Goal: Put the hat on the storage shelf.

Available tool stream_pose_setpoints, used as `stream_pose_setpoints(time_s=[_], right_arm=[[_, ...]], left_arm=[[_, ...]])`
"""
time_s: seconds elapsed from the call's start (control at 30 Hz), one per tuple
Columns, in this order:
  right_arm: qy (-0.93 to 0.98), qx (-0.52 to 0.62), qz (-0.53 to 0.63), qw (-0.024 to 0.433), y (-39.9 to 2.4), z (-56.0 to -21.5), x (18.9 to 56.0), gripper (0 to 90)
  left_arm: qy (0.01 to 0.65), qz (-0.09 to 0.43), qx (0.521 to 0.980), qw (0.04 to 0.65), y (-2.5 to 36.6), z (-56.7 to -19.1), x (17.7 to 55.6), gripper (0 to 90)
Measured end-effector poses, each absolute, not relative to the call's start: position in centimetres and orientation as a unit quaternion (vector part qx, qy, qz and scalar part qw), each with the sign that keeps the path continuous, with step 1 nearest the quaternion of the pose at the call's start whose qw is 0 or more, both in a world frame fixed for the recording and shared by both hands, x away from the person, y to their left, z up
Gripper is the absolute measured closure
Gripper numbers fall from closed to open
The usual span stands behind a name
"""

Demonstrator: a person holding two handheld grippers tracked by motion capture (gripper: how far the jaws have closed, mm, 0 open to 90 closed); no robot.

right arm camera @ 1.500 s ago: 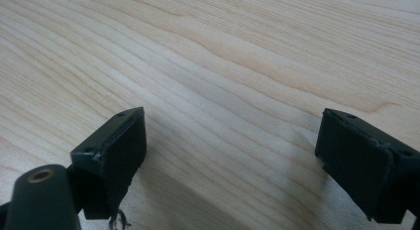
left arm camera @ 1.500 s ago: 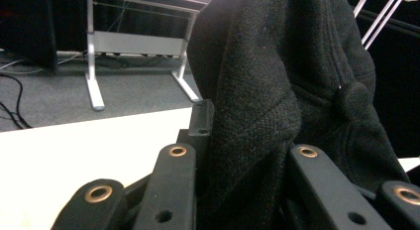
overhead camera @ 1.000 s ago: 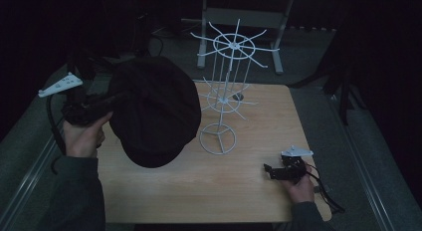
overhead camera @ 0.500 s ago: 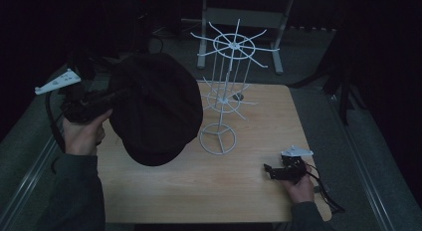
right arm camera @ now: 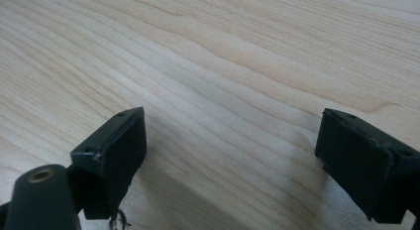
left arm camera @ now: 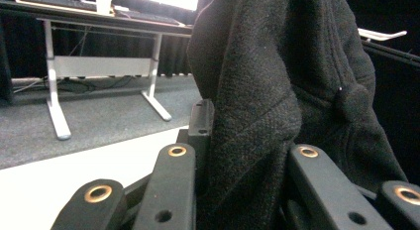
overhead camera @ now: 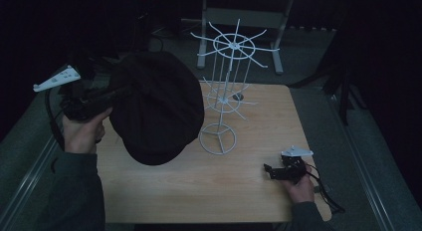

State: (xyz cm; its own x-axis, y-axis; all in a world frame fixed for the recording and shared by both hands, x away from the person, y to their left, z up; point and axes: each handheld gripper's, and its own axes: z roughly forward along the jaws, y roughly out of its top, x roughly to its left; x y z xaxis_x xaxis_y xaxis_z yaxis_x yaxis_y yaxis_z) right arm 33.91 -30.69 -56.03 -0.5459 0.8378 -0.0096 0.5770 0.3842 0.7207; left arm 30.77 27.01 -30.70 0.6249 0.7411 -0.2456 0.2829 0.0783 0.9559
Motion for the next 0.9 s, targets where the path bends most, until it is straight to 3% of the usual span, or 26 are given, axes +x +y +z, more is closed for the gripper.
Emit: stream_pose_setpoints(time_s=[0.9], right_arm=[[0.81, 0.437, 0.342, 0.19, -30.69, -56.03, 33.9, 12.3]], left_arm=[[0.353, 0.16, 0.645, 0.659, 27.87, -30.59, 31.72, 74.7]])
